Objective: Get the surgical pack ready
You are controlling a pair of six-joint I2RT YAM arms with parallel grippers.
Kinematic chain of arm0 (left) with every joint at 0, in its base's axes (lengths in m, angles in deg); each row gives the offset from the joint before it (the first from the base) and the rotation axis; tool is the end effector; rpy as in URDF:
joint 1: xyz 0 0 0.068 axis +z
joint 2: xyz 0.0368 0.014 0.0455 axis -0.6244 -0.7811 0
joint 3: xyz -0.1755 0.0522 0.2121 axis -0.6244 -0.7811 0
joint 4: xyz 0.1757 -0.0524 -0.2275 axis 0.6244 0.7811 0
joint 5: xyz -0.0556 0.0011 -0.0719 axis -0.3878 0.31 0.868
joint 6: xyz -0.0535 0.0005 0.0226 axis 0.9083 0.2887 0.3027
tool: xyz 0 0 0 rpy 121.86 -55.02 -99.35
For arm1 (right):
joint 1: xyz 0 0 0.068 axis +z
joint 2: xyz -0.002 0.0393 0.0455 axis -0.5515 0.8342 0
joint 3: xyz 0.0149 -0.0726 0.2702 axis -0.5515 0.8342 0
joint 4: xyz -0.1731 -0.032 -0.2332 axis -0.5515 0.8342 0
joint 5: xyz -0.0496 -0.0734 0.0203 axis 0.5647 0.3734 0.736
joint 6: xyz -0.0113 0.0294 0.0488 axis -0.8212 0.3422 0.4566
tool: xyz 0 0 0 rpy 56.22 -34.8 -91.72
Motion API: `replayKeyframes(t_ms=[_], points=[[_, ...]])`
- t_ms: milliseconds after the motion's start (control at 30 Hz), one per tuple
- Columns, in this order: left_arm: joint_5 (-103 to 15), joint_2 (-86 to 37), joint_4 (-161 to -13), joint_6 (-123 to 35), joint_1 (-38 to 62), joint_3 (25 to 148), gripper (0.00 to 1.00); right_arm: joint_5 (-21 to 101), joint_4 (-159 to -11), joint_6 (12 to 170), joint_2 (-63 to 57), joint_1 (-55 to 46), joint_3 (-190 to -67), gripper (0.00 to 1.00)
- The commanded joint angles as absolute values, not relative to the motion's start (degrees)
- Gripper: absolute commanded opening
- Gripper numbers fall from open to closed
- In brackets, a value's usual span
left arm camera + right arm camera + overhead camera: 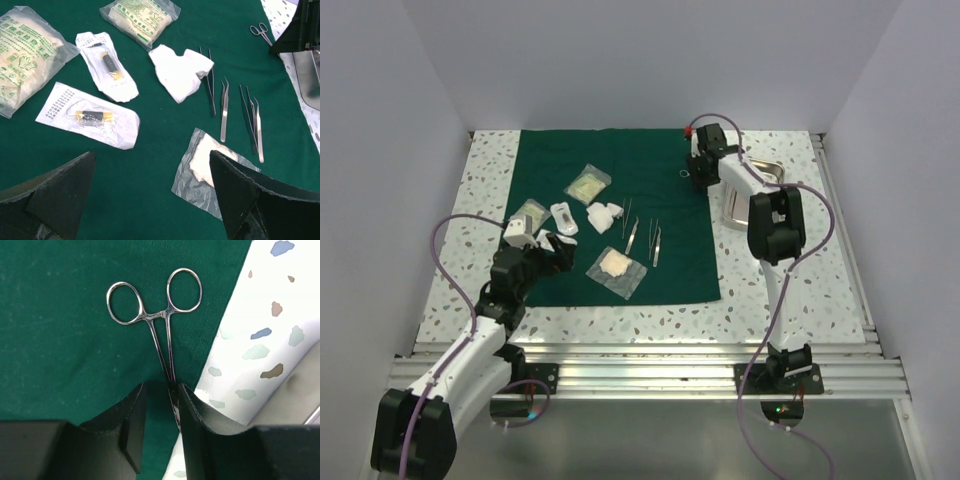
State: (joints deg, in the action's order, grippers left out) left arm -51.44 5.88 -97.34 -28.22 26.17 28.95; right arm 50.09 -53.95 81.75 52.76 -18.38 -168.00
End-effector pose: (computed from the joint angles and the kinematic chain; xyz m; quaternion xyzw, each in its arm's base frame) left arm 0.2037 -0.0458 0.1816 -0.0965 0.8036 -0.2044 0.5506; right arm 0.5482 0.1460 0.1590 -0.1386 0.9391 0.0137 0.3141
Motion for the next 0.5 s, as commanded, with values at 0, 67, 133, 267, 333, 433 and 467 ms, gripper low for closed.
replayKeyframes(t_ms=[0,67,133,267,333,433,467], points=[[-52.1,5.8,-99.4,-29.1,25.9,29.3,1.0,52.1,-51.9,80.4,54.3,-17.9,-170.1,0.35],[-52.2,5.6,-99.5,-29.0,26.0,29.3,1.0,53.1,-51.4,80.4,54.9,-17.6,-170.0,0.36],[-52.1,5.5,-99.7,-29.1,25.9,29.1,1.0,53.3,-50.7,80.7,55.6,-17.6,-170.5,0.35],[-52.1,5.9,-99.8,-29.1,25.9,28.9,1.0,52.1,-46.3,81.5,58.5,-17.6,-173.2,0.35],[-52.0,6.0,-99.9,-29.0,25.9,28.7,1.0,52.2,-44.4,82.3,59.6,-17.5,-175.2,0.32],[-52.0,6.2,-100.0,-29.0,25.9,28.6,1.0,52.4,-42.3,83.0,60.1,-17.6,-175.8,0.22],[-52.1,6.3,-100.0,-29.0,25.9,28.5,1.0,52.4,-42.1,83.2,59.9,-17.6,-175.6,0.19]])
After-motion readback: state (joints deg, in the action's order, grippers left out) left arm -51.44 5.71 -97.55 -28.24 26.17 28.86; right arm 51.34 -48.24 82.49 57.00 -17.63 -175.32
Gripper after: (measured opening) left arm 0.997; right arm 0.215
